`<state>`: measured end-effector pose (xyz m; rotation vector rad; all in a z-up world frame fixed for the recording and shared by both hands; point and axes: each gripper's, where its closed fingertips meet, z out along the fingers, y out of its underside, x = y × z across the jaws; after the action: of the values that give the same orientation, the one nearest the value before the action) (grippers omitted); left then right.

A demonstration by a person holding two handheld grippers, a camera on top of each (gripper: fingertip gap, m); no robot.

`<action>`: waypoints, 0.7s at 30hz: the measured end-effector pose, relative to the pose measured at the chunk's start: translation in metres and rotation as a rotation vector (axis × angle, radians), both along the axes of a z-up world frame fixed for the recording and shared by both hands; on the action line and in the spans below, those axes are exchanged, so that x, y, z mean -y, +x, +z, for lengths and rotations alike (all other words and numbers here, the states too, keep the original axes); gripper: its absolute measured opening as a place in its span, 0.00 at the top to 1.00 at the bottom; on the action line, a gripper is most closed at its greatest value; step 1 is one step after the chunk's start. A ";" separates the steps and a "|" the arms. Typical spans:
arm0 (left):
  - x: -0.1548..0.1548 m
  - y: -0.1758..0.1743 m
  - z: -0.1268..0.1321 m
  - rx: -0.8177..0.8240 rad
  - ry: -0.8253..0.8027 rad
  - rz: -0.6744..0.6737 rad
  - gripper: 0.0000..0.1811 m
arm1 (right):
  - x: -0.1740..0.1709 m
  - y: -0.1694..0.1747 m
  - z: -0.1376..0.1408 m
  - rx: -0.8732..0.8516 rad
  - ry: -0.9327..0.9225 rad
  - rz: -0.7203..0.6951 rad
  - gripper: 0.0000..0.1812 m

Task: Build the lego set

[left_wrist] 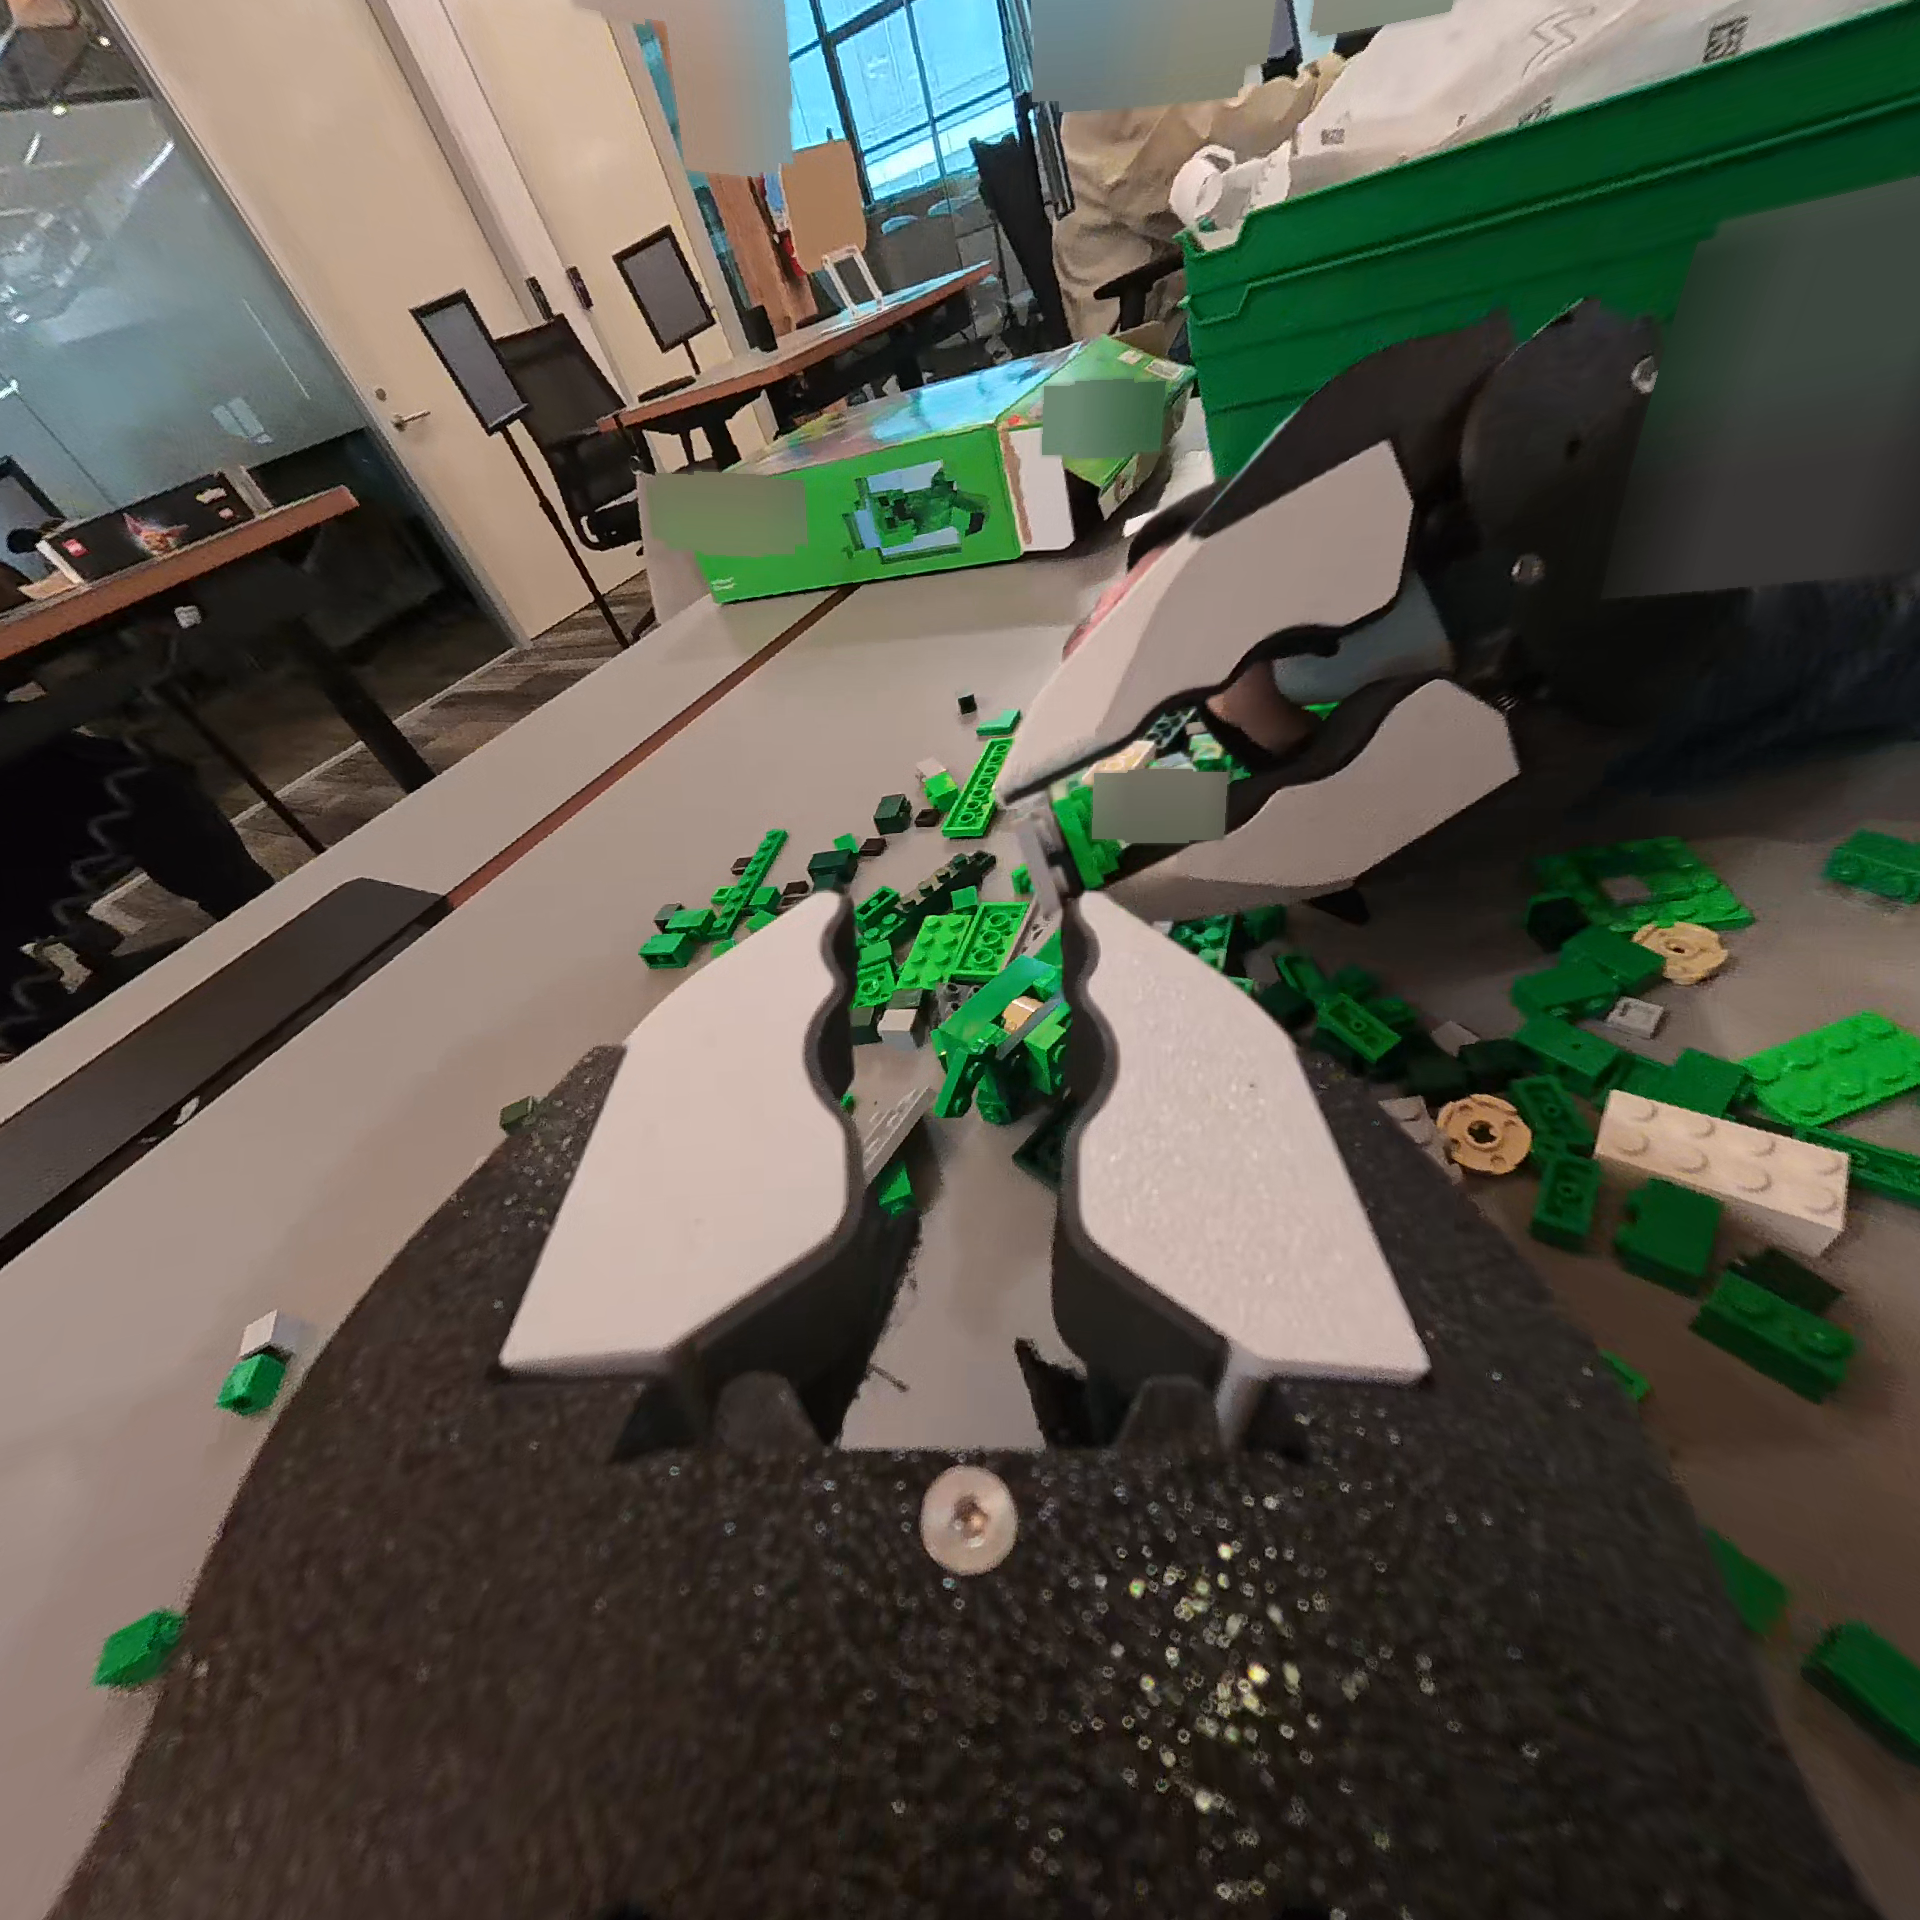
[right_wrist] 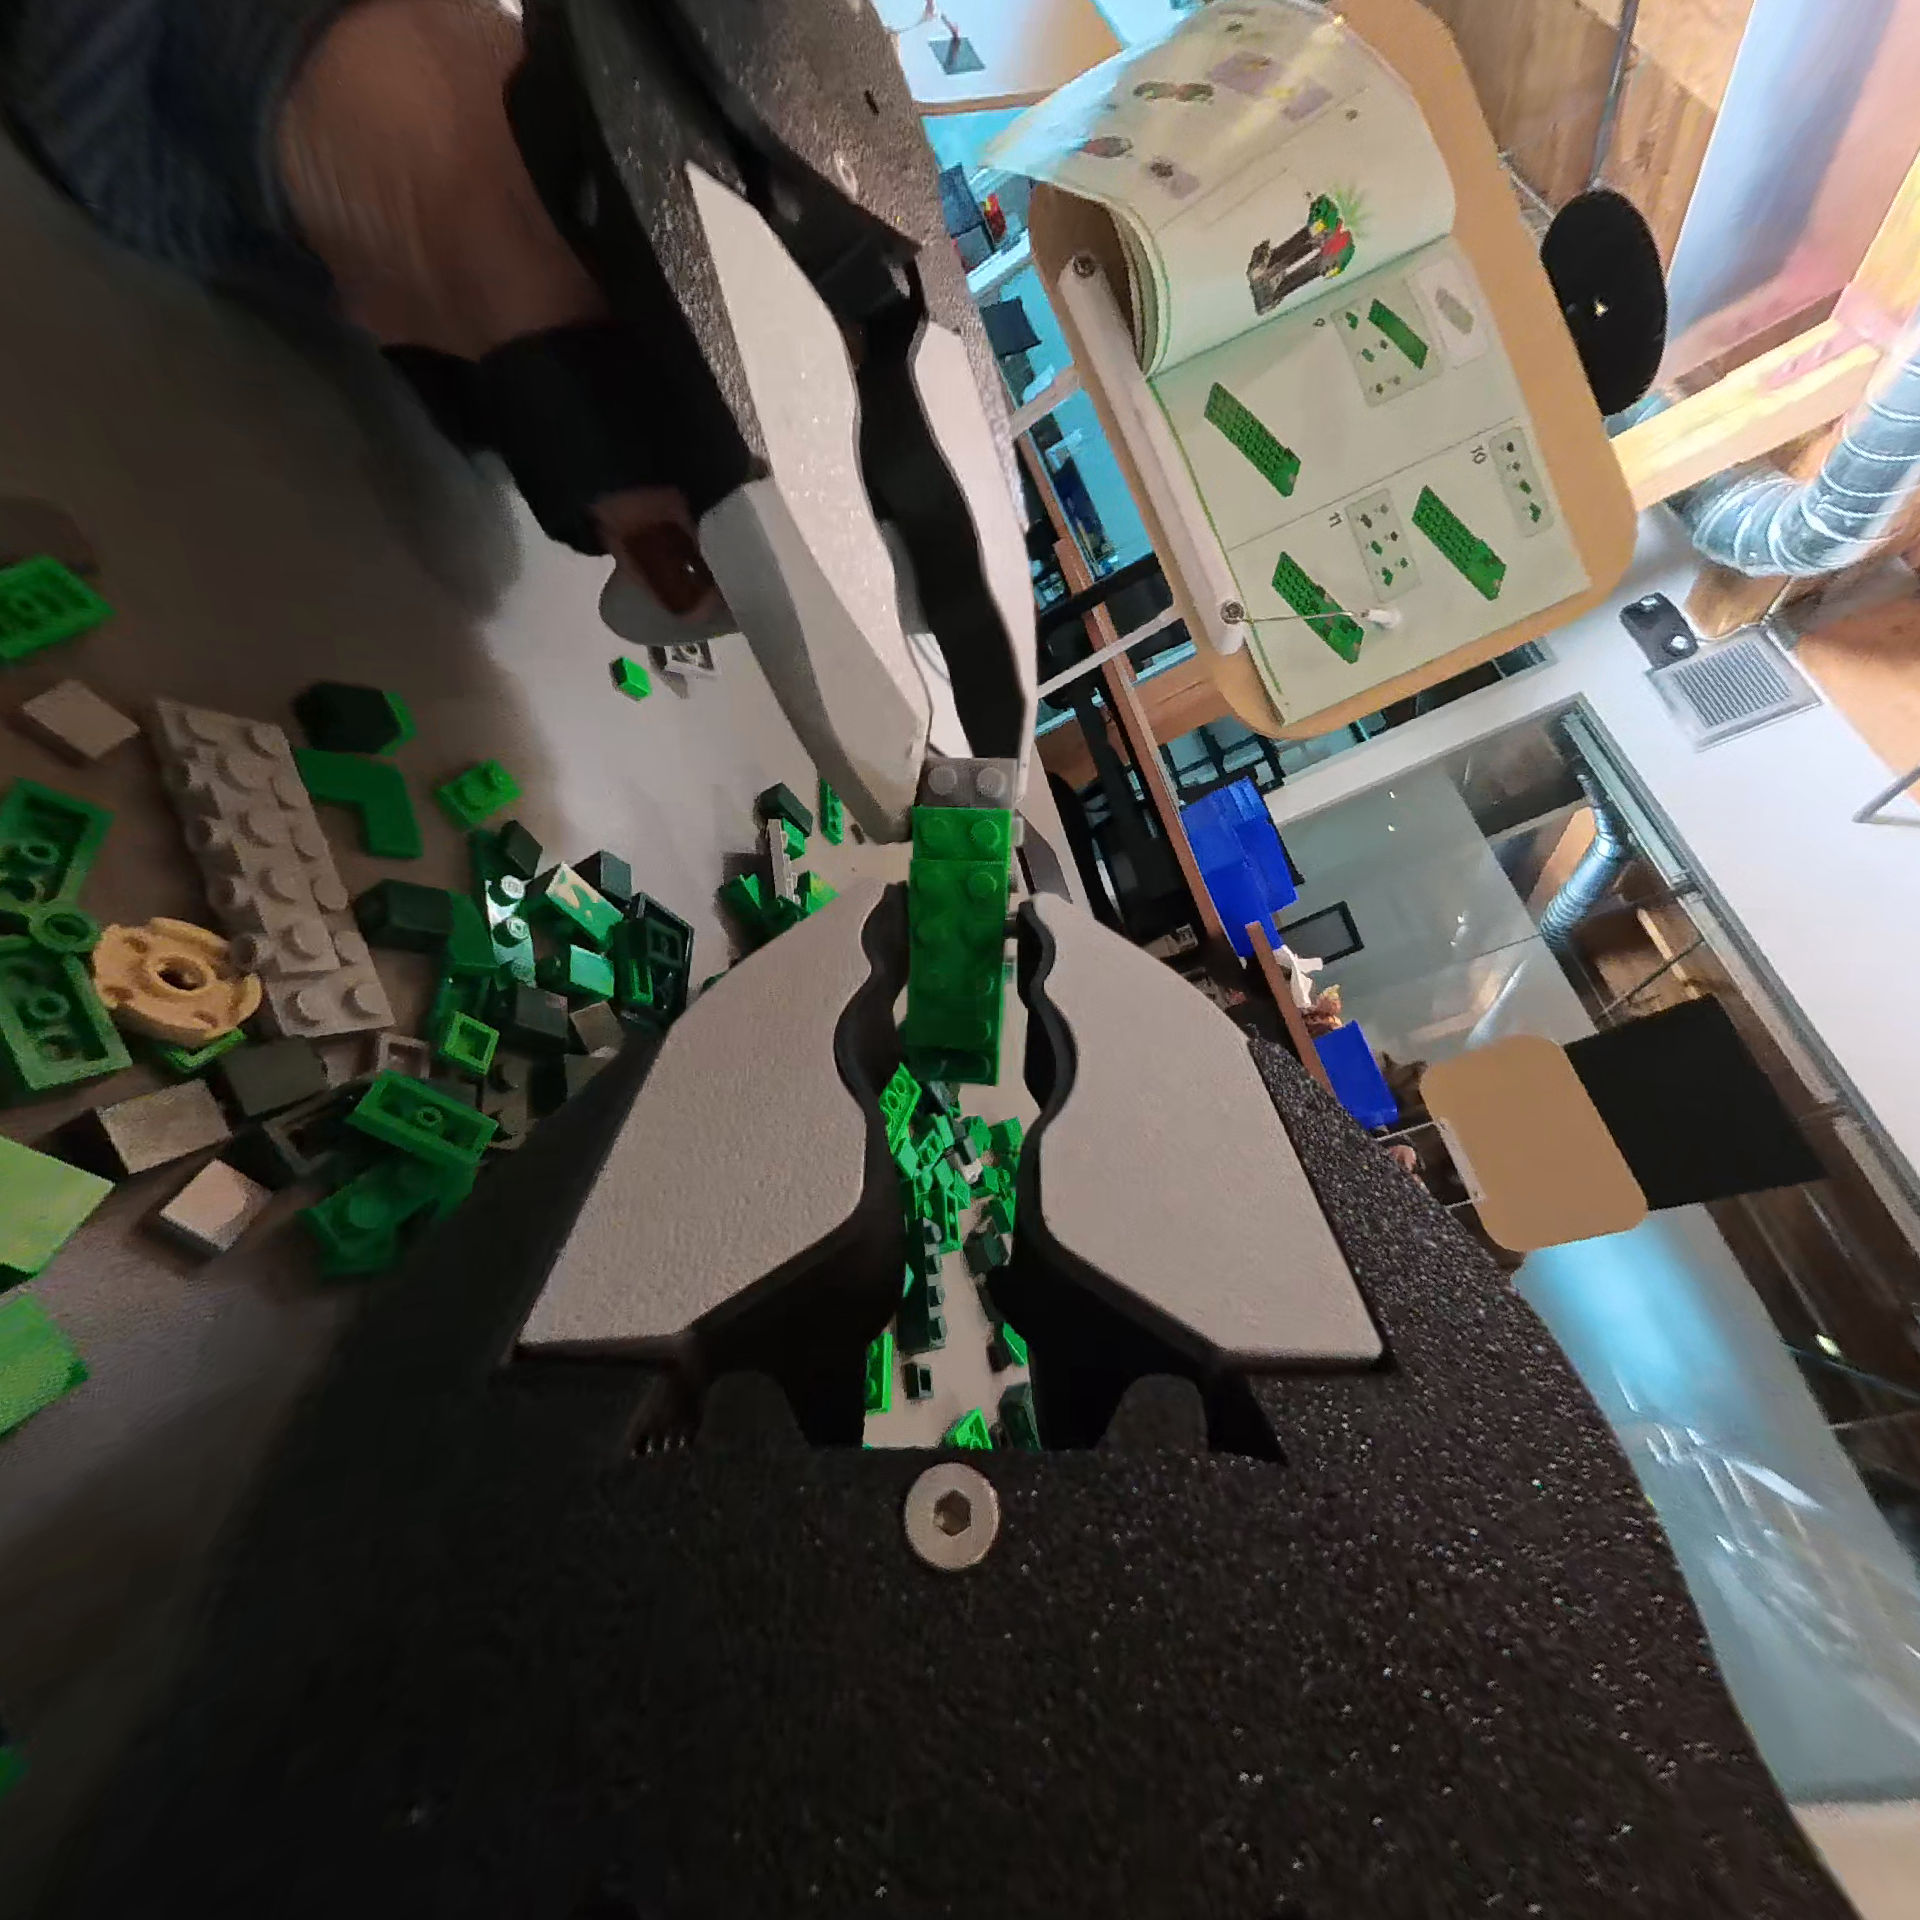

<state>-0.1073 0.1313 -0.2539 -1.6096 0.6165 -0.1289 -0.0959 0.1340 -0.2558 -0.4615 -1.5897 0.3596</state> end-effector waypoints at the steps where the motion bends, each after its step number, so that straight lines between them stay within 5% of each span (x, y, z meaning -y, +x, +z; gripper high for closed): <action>1: 0.001 0.002 0.001 0.006 0.006 -0.016 0.79 | 0.000 0.000 0.000 -0.001 0.008 0.001 0.89; 8: 0.013 0.027 -0.003 -0.039 0.010 -0.190 0.91 | 0.004 -0.001 -0.002 -0.015 0.130 -0.008 0.89; 16: 0.006 0.018 0.002 -0.224 0.134 -0.032 0.82 | -0.013 -0.001 0.006 -0.055 0.093 -0.103 0.89; 21: 0.002 0.014 0.000 -0.132 0.033 0.016 0.71 | -0.024 0.003 0.016 -0.097 -0.111 -0.123 0.90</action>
<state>-0.0938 0.1294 -0.2541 -1.5996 0.7042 -0.0003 -0.0924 0.1576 -0.2396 -0.6157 -1.4450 0.3716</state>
